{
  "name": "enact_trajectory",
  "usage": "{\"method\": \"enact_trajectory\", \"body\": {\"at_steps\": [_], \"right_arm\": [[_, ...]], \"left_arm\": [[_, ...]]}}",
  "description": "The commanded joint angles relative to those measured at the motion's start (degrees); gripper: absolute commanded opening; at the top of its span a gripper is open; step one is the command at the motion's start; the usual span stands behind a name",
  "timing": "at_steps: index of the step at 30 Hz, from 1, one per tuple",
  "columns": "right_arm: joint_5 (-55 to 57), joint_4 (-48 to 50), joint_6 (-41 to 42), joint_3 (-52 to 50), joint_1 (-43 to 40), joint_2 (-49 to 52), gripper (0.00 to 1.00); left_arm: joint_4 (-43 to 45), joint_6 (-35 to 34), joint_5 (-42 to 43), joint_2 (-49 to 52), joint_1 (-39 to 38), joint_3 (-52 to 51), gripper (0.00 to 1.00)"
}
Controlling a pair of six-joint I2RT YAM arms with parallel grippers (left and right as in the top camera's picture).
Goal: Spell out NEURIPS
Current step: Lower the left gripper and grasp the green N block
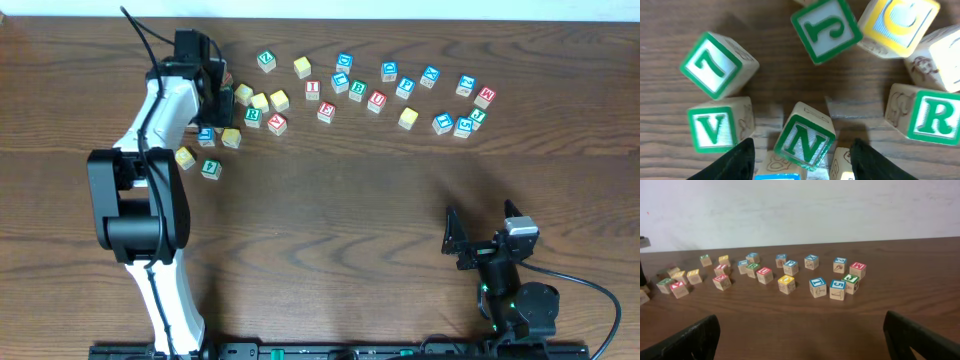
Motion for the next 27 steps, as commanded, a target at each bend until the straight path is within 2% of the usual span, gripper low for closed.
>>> {"method": "enact_trajectory", "body": {"at_steps": [1, 7, 24, 27], "right_arm": [[0.3, -0.2, -0.6, -0.1, 0.2, 0.0, 0.99], [0.3, -0.2, -0.6, -0.1, 0.2, 0.0, 0.99], [0.3, -0.2, -0.6, -0.1, 0.2, 0.0, 0.99], [0.3, -0.2, -0.6, -0.1, 0.2, 0.0, 0.99]], "left_arm": [[1.1, 0.3, 0.6, 0.9, 0.1, -1.5, 0.58], [2.0, 0.1, 0.6, 0.9, 0.1, -1.5, 0.49], [7.7, 0.1, 0.6, 0.9, 0.1, -5.2, 0.49], [8.2, -1.0, 0.6, 0.9, 0.1, -5.2, 0.43]]}}
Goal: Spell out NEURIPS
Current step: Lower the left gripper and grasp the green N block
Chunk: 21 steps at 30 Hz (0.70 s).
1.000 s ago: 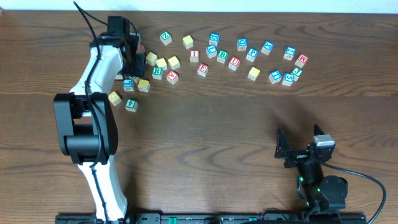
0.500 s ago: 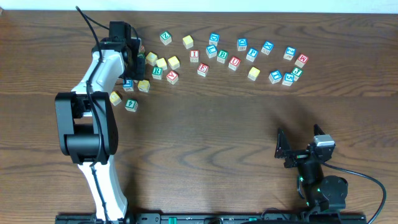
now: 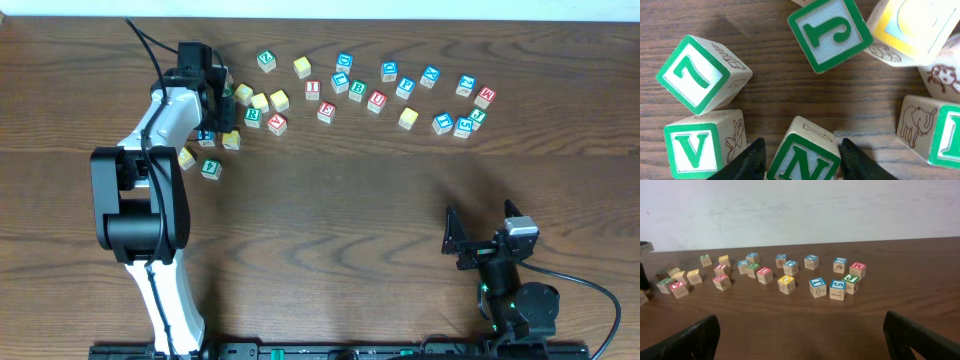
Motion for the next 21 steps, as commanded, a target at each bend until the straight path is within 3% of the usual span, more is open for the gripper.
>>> {"method": "enact_trajectory", "body": {"at_steps": [1, 15, 21], "right_arm": [[0.3, -0.2, -0.6, -0.1, 0.2, 0.0, 0.99], [0.3, -0.2, -0.6, -0.1, 0.2, 0.0, 0.99], [0.3, -0.2, -0.6, -0.1, 0.2, 0.0, 0.99]], "left_arm": [[0.5, -1.5, 0.5, 0.9, 0.1, -0.3, 0.42], [0.4, -4.0, 0.5, 0.2, 0.1, -0.2, 0.36], [0.0, -8.9, -1.4, -2.4, 0.1, -0.2, 0.29]]}}
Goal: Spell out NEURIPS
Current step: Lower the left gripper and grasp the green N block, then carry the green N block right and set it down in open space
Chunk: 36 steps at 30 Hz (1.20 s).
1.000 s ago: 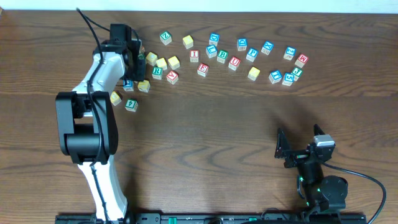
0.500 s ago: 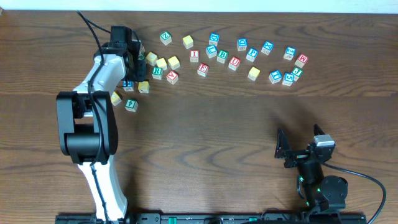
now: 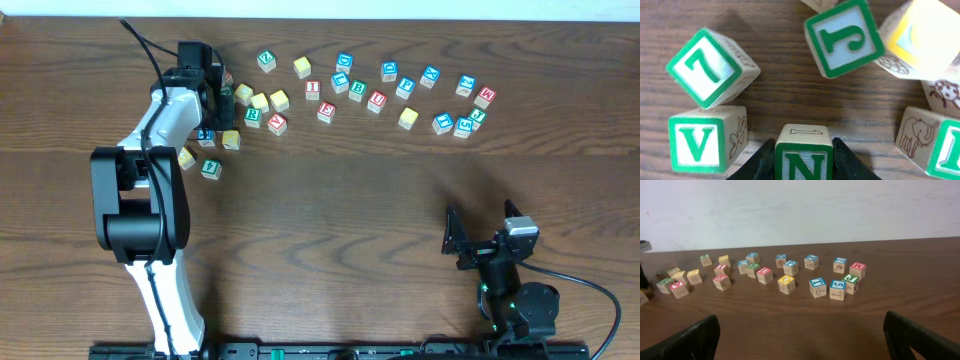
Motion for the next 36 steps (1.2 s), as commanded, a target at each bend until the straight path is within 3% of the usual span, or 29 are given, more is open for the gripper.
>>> {"method": "enact_trajectory", "body": {"at_steps": [1, 10, 19, 26, 30, 36], "right_arm": [[0.3, -0.2, -0.5, -0.1, 0.2, 0.0, 0.99], [0.3, -0.2, -0.6, -0.1, 0.2, 0.0, 0.99], [0.3, -0.2, -0.6, -0.1, 0.2, 0.0, 0.99], [0.3, -0.2, -0.6, -0.1, 0.2, 0.0, 0.99], [0.3, -0.2, -0.5, -0.1, 0.2, 0.0, 0.99], [0.3, -0.2, -0.5, -0.1, 0.2, 0.0, 0.99]], "left_arm": [[-0.5, -4.6, -1.0, -3.1, 0.1, -0.2, 0.28], [-2.5, -6.1, -1.0, -5.0, 0.1, -0.2, 0.28], [-7.9, -11.1, -0.5, -16.4, -0.3, -0.2, 0.28], [-18.8, -13.8, 4.2, -24.3, -5.1, -0.2, 0.28], [-24.0, -14.6, 4.2, -23.2, -9.6, -0.4, 0.28], [-23.8, -15.0, 4.2, -18.8, -16.2, -2.0, 0.28]]}}
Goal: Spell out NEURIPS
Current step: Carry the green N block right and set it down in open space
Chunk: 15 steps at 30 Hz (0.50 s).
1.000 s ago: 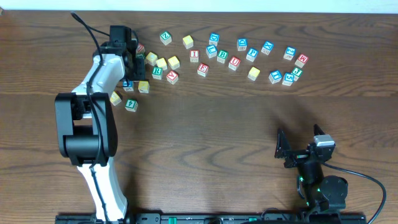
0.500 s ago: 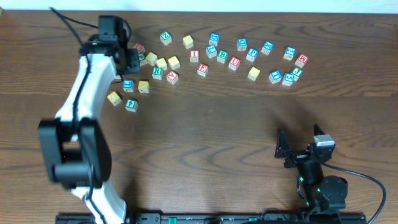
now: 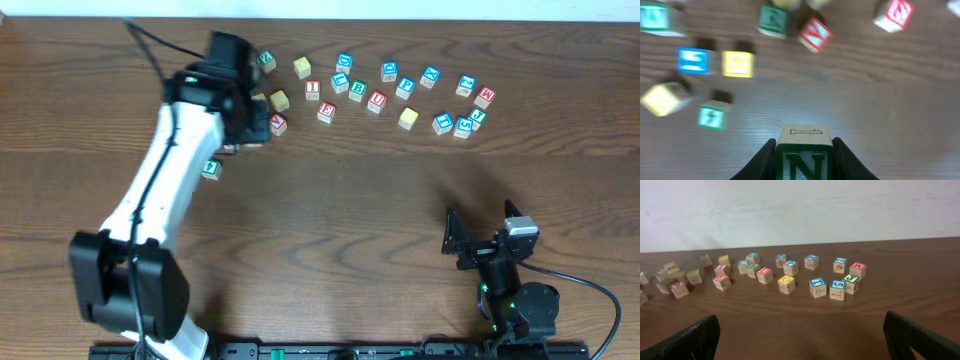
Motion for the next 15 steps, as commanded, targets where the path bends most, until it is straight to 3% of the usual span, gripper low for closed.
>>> {"method": "enact_trajectory", "body": {"at_steps": [1, 8, 15], "right_arm": [[0.3, -0.2, -0.6, -0.1, 0.2, 0.0, 0.99], [0.3, -0.2, -0.6, -0.1, 0.2, 0.0, 0.99], [0.3, -0.2, -0.6, -0.1, 0.2, 0.0, 0.99]], "left_arm": [[0.3, -1.3, 0.5, 3.7, -3.3, -1.6, 0.28], [1.8, -6.0, 0.5, 11.6, -7.8, -1.6, 0.28], [5.0, -6.3, 0.5, 15.0, -9.3, -1.6, 0.28]]}}
